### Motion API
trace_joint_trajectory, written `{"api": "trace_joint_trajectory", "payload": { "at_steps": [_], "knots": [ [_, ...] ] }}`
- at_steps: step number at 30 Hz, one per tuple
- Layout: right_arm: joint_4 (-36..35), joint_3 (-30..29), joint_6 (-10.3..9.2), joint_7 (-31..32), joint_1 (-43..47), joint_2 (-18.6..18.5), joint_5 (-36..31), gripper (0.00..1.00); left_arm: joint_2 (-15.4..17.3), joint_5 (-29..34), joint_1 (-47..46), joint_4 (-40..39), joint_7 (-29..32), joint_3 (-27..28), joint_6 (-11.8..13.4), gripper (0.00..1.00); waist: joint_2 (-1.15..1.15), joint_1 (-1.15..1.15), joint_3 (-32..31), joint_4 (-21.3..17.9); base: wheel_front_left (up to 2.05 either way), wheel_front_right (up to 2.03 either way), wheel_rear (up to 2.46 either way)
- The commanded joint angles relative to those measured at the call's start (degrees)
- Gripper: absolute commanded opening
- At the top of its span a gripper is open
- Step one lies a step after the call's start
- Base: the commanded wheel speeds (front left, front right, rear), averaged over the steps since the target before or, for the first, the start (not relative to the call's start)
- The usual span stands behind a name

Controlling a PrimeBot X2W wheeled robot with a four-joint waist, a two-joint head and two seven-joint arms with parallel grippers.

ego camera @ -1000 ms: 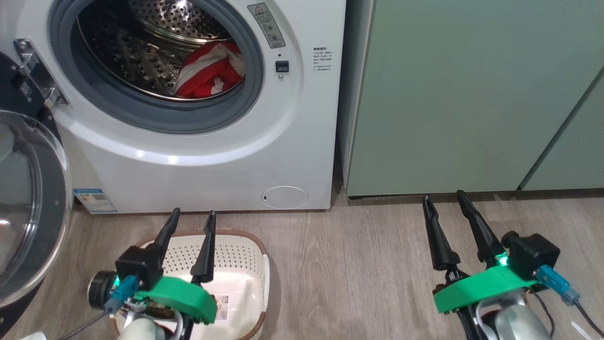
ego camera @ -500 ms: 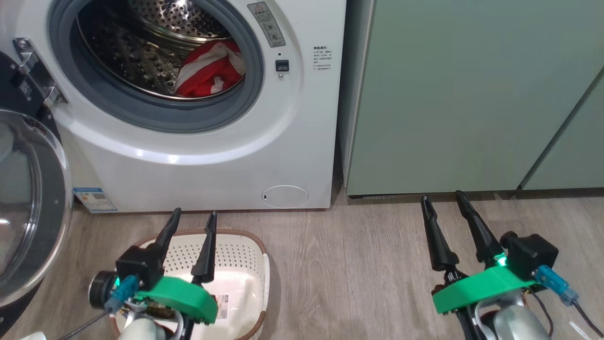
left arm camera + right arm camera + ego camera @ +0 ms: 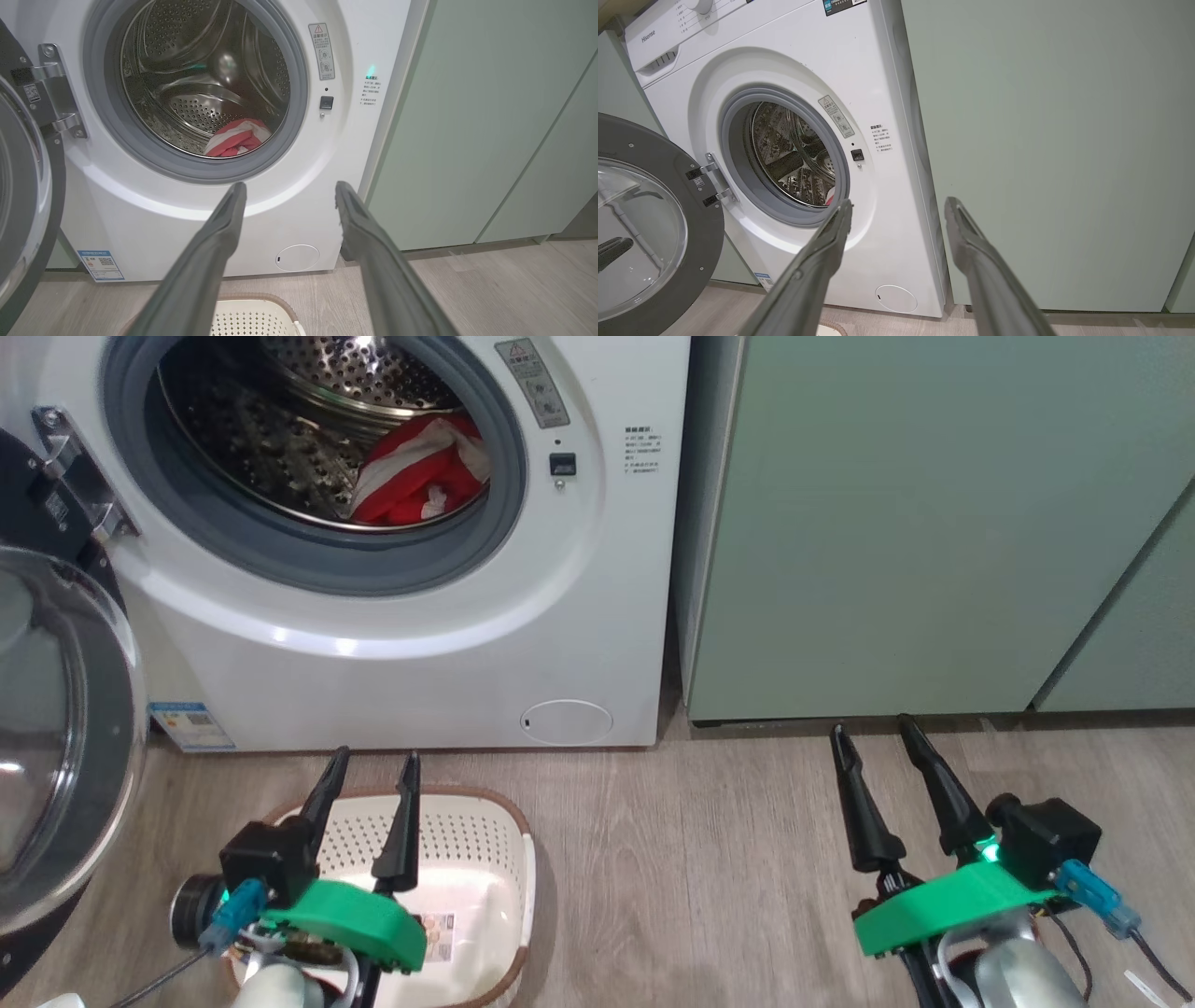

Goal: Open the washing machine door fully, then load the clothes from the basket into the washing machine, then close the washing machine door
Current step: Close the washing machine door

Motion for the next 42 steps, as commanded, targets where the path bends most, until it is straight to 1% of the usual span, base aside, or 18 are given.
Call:
{"api": "trace_joint_trajectory", "payload": {
  "at_steps": [1, 24, 30, 42],
  "knots": [
    [-1.54, 1.27, 0.0, -0.37, -1.62, 0.15, -0.38, 1.0, -0.05, -0.24, -1.79, -1.85, -0.29, 2.17, 0.34, 1.0, 0.0, 0.0, -0.02, 0.07, -1.42, 1.42, 0.0],
    [-1.04, 1.07, 0.0, -0.37, -1.83, 0.22, -0.33, 1.0, -0.05, 0.11, -2.15, -1.54, -0.29, 2.62, 0.76, 1.0, 0.0, 0.0, 0.11, 0.53, -1.95, 1.95, 0.0],
    [-0.81, 1.05, 0.0, -0.37, -1.82, 0.23, -0.32, 1.0, -0.05, 0.31, -2.02, -1.47, -0.29, 2.71, 0.87, 1.0, 0.0, 0.0, -0.1, 0.6, -0.87, 0.87, 0.0],
    [-0.76, 1.2, 0.0, -0.37, -1.78, 0.25, -0.3, 1.0, -0.05, 0.34, -1.75, -1.51, -0.29, 2.82, 1.12, 1.0, 0.0, 0.0, -0.47, 0.49, 0.0, 0.0, 0.0]
  ]
}}
